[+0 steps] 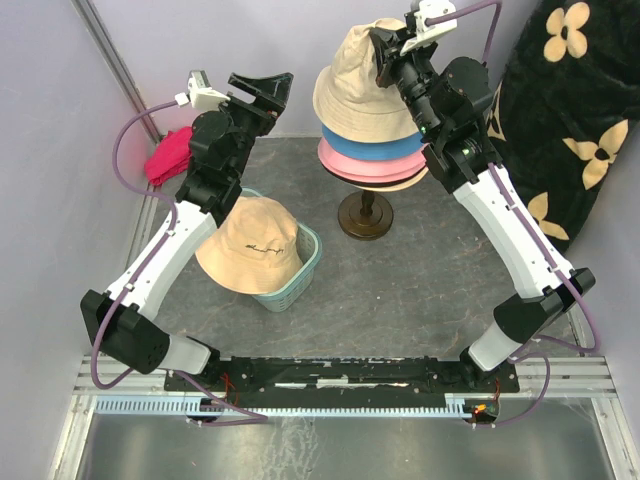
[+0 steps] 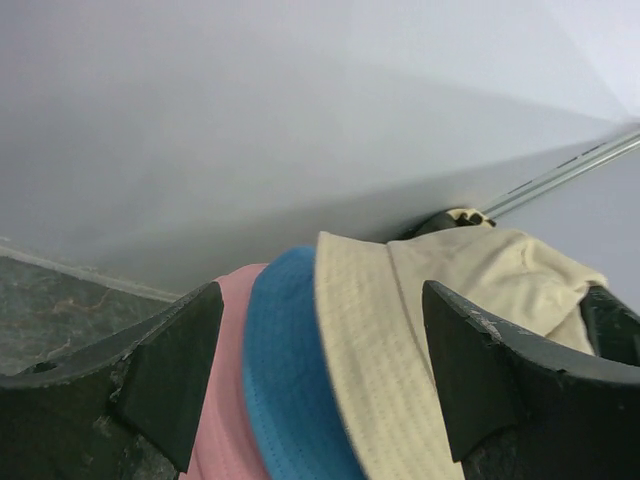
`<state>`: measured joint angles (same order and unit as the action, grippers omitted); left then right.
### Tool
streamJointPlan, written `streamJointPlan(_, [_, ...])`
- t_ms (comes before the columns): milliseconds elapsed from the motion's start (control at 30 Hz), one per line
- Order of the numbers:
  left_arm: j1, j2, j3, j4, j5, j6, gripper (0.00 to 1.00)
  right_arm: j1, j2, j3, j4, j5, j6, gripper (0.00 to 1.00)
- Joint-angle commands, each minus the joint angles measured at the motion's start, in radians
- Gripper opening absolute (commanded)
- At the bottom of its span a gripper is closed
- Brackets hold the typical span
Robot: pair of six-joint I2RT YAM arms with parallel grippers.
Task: Stack the hats
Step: Stack the hat on the hat.
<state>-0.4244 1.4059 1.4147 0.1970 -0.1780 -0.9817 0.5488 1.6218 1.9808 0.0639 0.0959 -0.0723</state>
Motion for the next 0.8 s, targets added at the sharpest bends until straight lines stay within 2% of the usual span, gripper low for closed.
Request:
streamJointPlan(0, [-0.008,0.002,0.049,0.116,0.05,0.016,0.87,-0.004,-0.012,-0.009,0.013,-0.002,0.026,0.01])
streamJointPlan(300, [-0.008,0.024,0.031,0.152,0.144,-0.013,0.88,-0.004,0.008,0.01,-0.028,0.02,0.039,0.02])
streamJointPlan(400, [-0.008,0.041,0.024,0.158,0.169,-0.03,0.89,-0.003,-0.004,-0.004,-0.029,0.026,0.051,0.06])
streamJointPlan(433, [-0.008,0.046,0.021,0.167,0.176,-0.038,0.89,-0.003,-0.007,-0.005,-0.031,0.03,0.055,0.1])
streamJointPlan(567, [-0.008,0.068,0.02,0.186,0.191,-0.057,0.9,-0.003,-0.021,0.004,-0.04,0.041,0.071,0.4])
streamJointPlan(767, [-0.006,0.096,0.024,0.225,0.215,-0.081,0.91,-0.003,-0.056,-0.005,-0.042,0.071,0.097,0.59])
